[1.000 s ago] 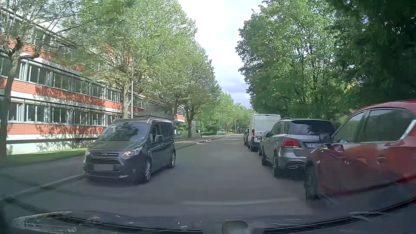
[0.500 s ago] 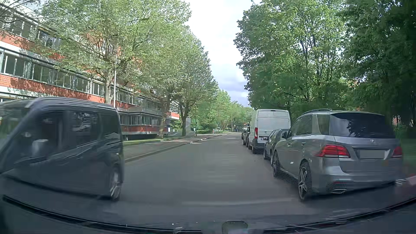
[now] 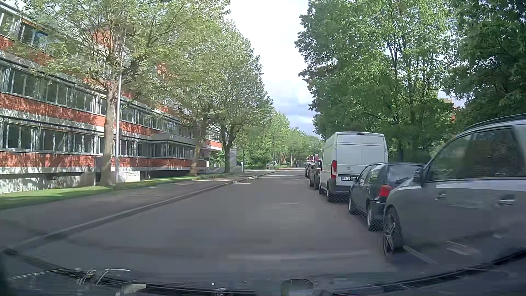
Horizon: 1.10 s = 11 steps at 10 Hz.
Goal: Follow the waypoints while adhering to traffic rules and regulations
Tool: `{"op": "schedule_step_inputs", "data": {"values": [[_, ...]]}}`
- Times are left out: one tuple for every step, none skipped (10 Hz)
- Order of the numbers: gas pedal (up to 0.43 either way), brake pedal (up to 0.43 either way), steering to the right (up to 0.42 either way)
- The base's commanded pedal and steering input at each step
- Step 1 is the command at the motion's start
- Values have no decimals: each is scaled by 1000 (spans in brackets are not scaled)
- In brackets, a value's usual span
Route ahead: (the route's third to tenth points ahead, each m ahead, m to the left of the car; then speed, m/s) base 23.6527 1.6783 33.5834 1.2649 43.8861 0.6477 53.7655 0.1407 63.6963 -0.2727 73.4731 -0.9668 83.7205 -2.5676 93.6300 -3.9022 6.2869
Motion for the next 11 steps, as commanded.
{"op": "schedule_step_inputs", "data": {"values": [[98,0,9],[110,0,9],[110,0,9],[110,0,9],[118,0,11],[118,0,11],[118,0,11],[118,0,11],[118,0,11],[118,0,12],[118,0,12]]}}
